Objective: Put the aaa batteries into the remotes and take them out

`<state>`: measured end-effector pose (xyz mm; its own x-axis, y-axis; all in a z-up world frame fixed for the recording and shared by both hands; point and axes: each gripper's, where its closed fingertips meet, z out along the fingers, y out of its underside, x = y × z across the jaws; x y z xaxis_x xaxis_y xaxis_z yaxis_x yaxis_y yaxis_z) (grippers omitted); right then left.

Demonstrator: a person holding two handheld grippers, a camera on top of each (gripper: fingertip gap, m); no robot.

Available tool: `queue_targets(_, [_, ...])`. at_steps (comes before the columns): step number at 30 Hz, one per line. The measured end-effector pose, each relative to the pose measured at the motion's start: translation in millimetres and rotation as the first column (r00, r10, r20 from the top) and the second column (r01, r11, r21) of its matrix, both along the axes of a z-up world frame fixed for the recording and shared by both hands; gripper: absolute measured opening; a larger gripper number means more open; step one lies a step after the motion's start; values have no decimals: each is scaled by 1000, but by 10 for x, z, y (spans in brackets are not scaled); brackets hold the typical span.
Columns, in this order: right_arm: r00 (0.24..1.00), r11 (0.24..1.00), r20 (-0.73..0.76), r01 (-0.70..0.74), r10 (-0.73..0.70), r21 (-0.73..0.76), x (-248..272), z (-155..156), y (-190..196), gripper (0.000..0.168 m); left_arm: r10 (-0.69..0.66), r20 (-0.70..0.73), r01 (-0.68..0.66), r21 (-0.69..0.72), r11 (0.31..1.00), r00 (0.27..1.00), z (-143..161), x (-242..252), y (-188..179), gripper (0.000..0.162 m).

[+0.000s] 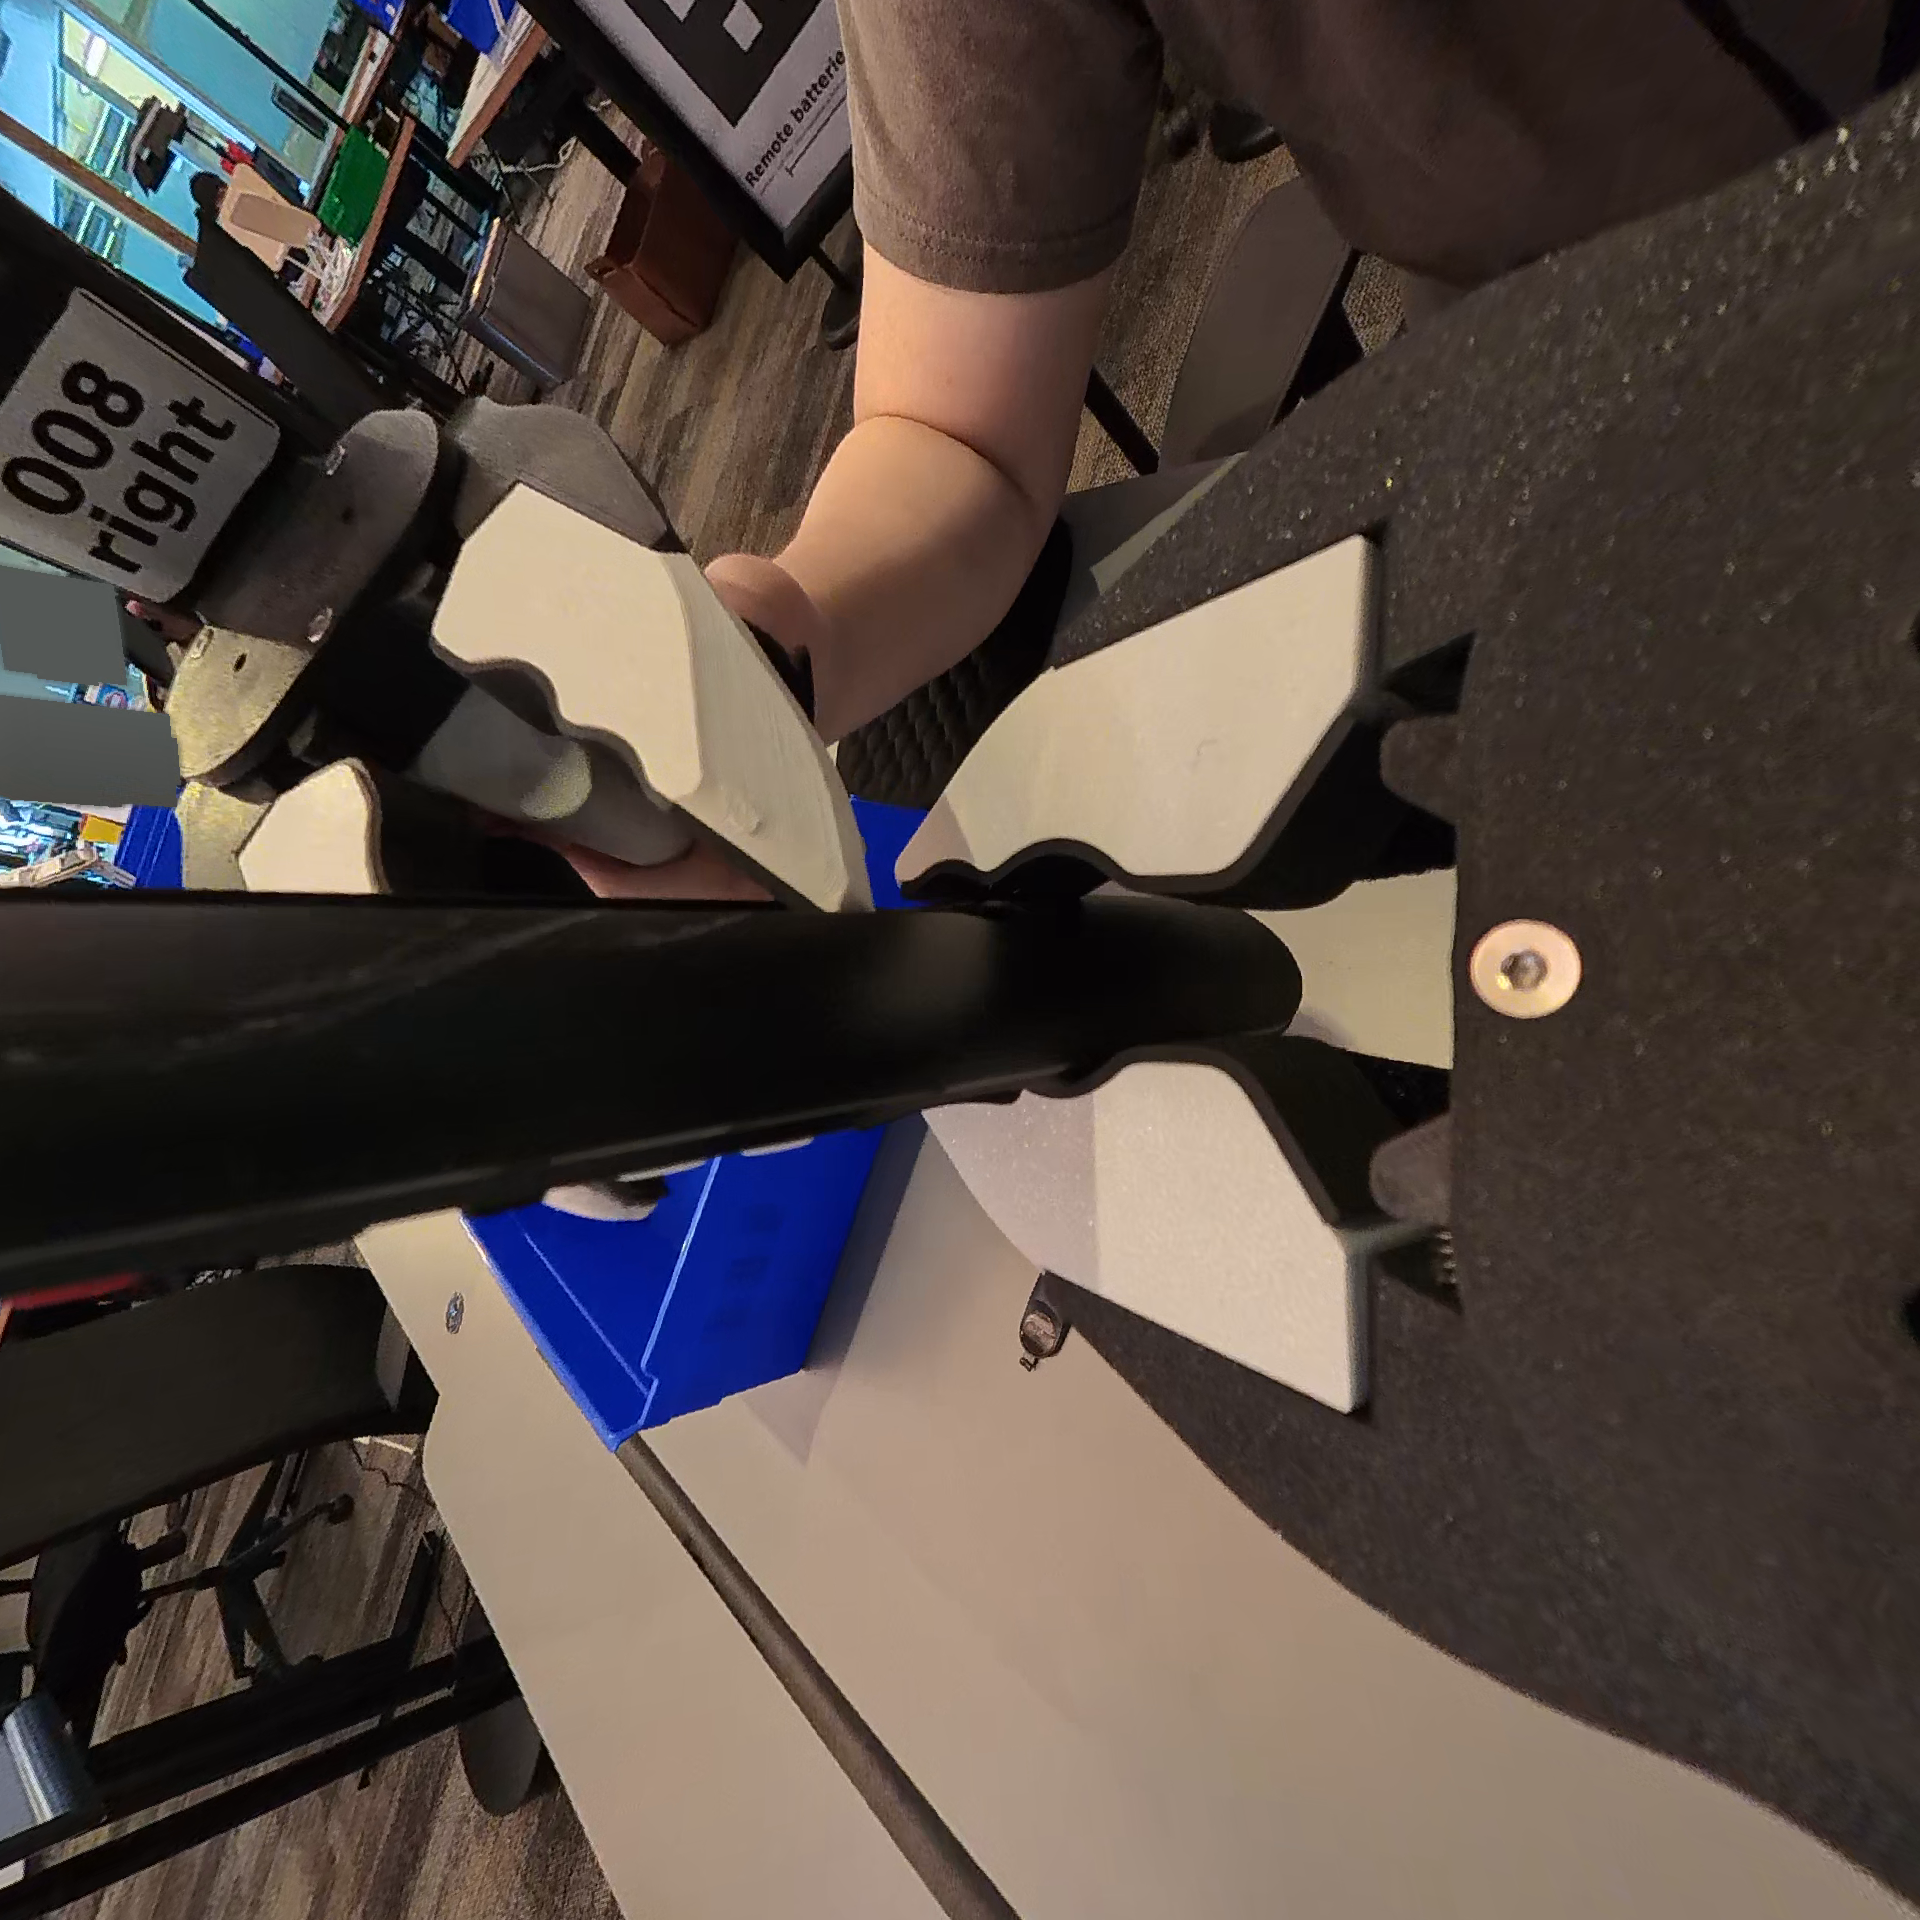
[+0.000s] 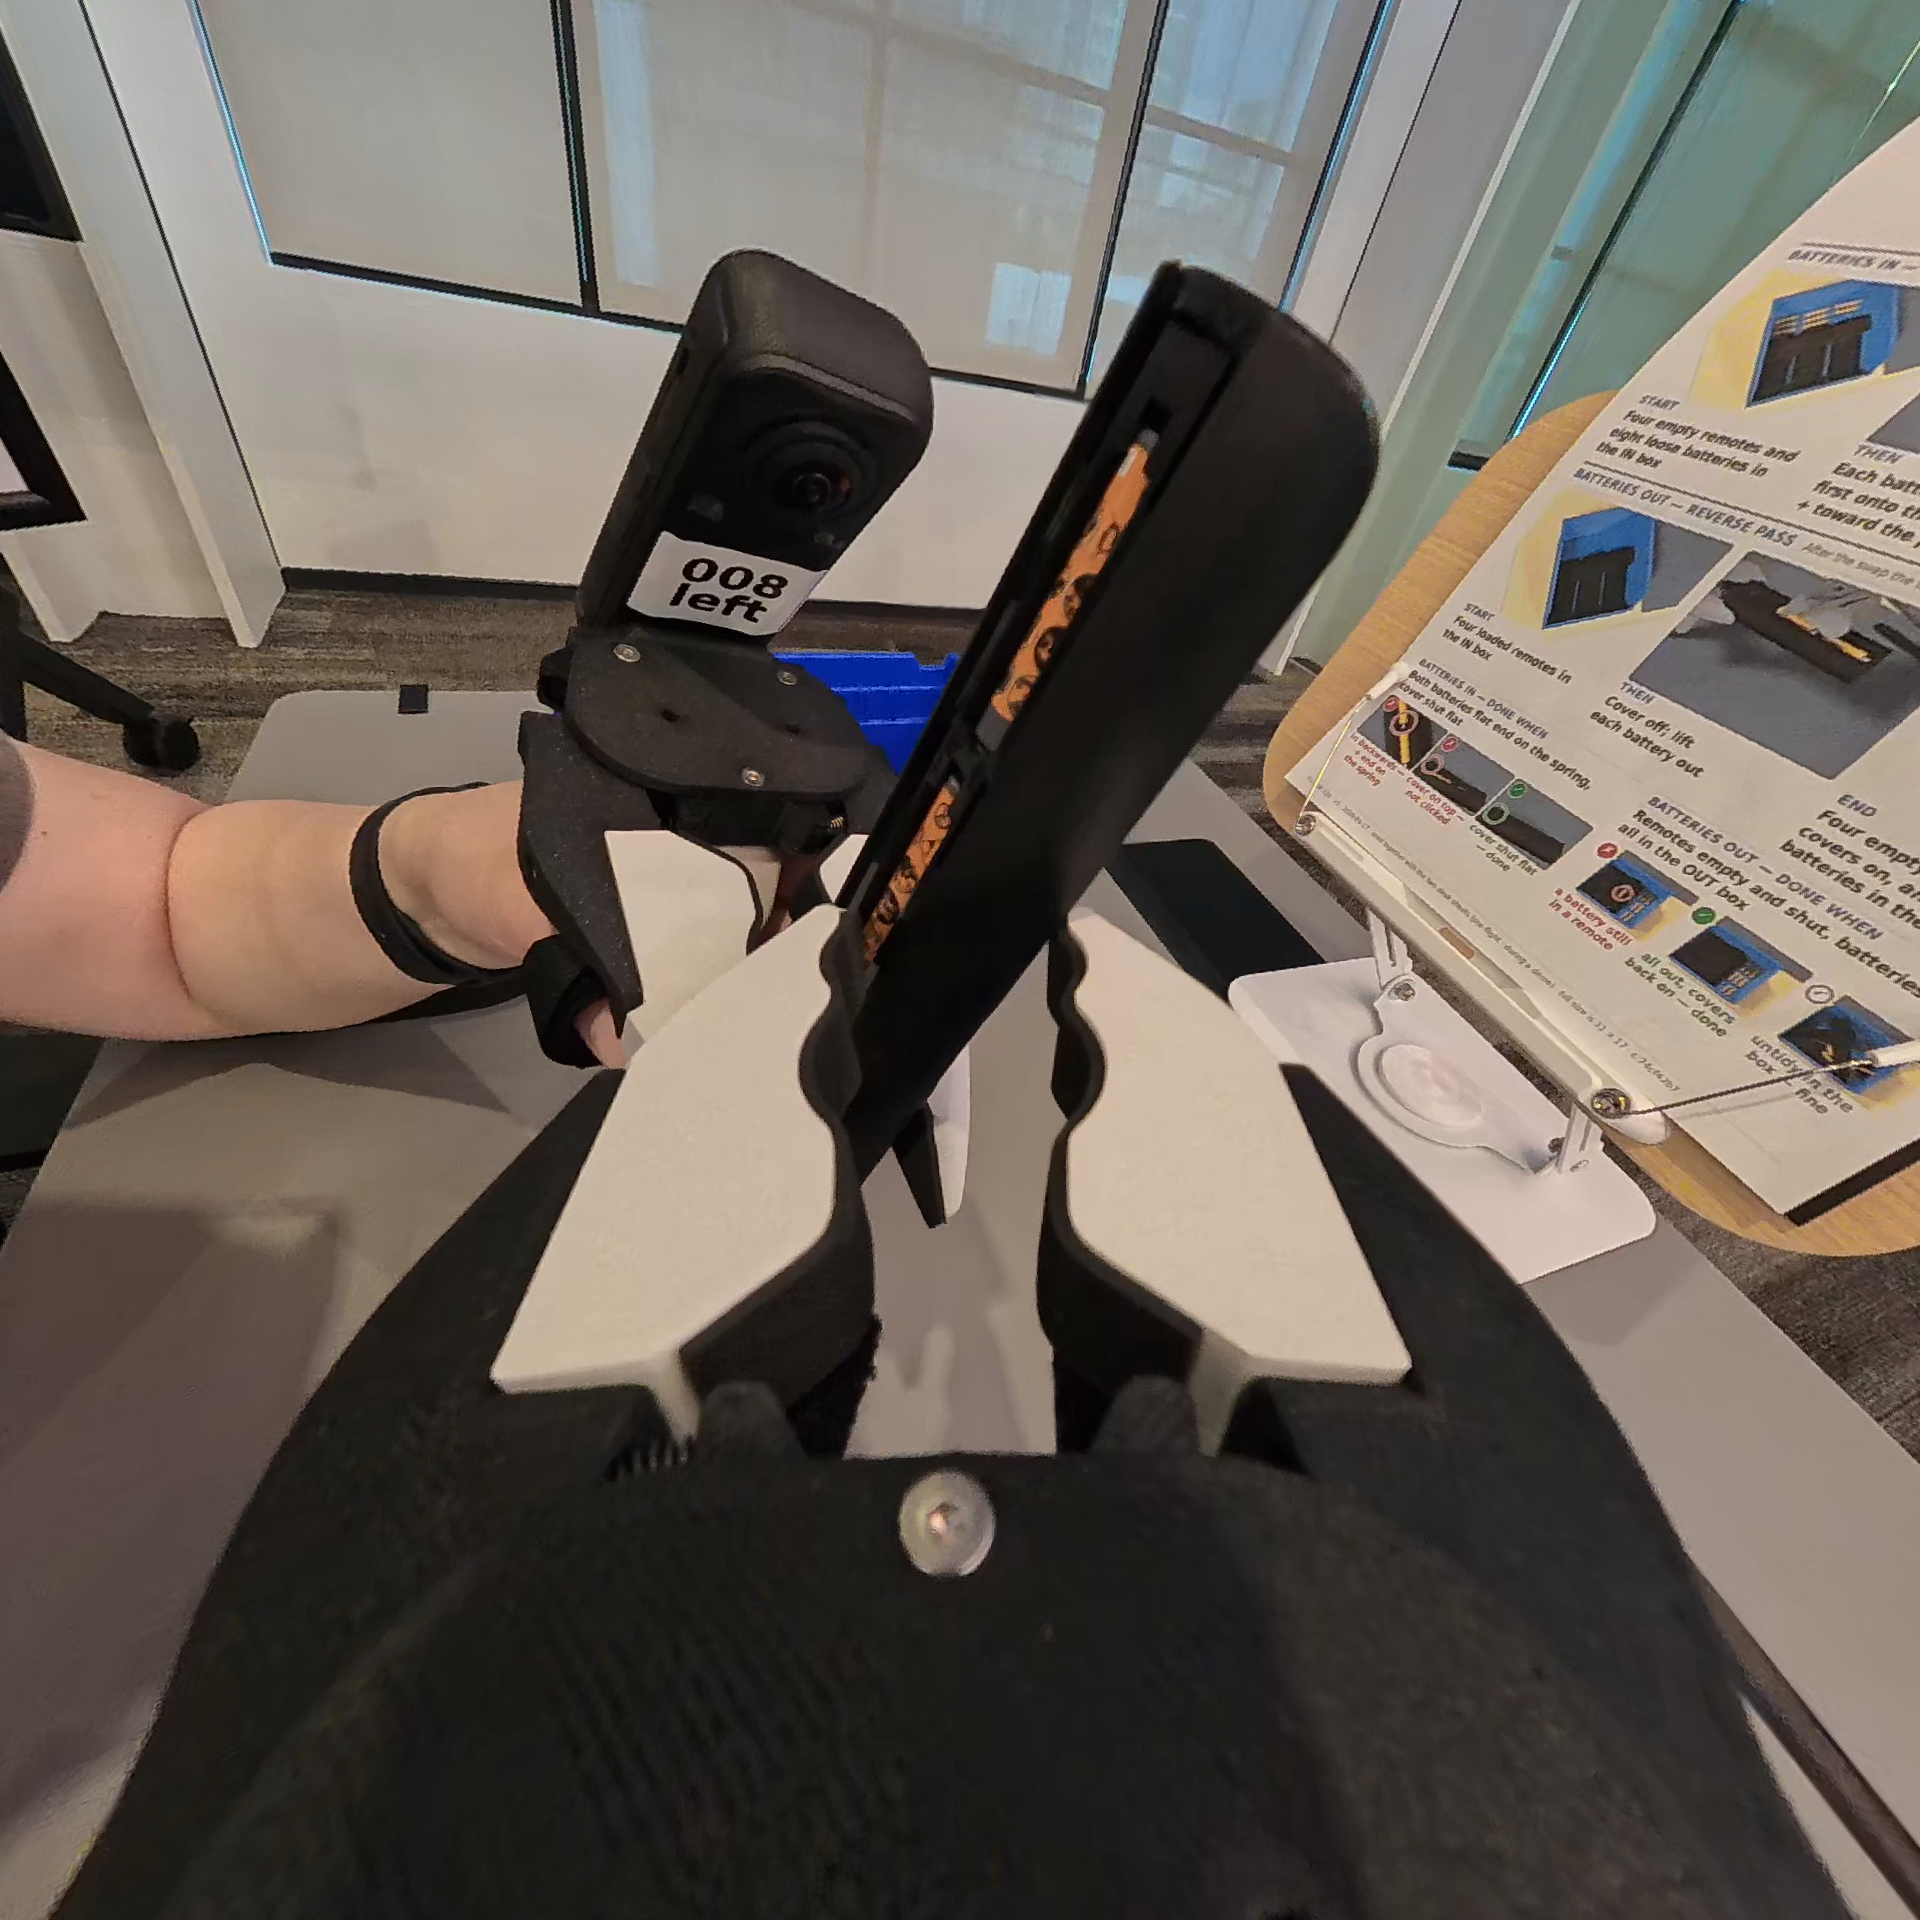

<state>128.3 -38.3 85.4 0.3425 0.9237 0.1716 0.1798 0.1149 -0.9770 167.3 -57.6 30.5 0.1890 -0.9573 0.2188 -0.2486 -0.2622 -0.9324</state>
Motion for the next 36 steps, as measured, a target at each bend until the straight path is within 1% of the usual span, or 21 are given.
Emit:
queue_targets(6, [1000,999,-11,6,-6,36,-6,10,-3,35,-16,14,16,-21,1000,1000,6,2,-16,25])
queue_targets(10, [1000,999,-30,3,-2,34,-9,18,1,35,3,-6,-3,16,1000,1000,6,-14,13,25])
queue_targets(15, [999,999,-49,-2,4,49,-11,34,-10,34,23,-42,-18,106,994,999,-6,-34,58,25])
queue_targets(19, [998,991,-59,-1,9,135,-14,82,-61,34,21,-52,-14,136,991,998,28,-45,31,25])
queue_targets(22, [998,986,-59,-15,26,168,-16,91,-77,35,26,-68,-16,138,990,997,45,-72,22,25])
queue_targets(24, [999,970,-43,-5,16,244,1,96,-95,38,38,-93,-24,143,989,995,37,-86,16,25])
queue_targets(27, [999,921,10,44,-52,387,4,97,-109,46,66,-121,-45,171,984,990,40,-109,20,25])
queue_targets(29, [997,914,37,52,-73,401,5,81,-104,48,89,-142,-61,192,979,986,22,-124,43,25])
queue_targets(32, [996,910,42,56,-80,411,20,100,-114,49,86,-137,-59,191,980,987,38,-112,24,25])
queue_targets(36, [983,854,57,120,-173,506,34,143,-93,54,148,-165,-102,258,961,975,39,-148,84,25])
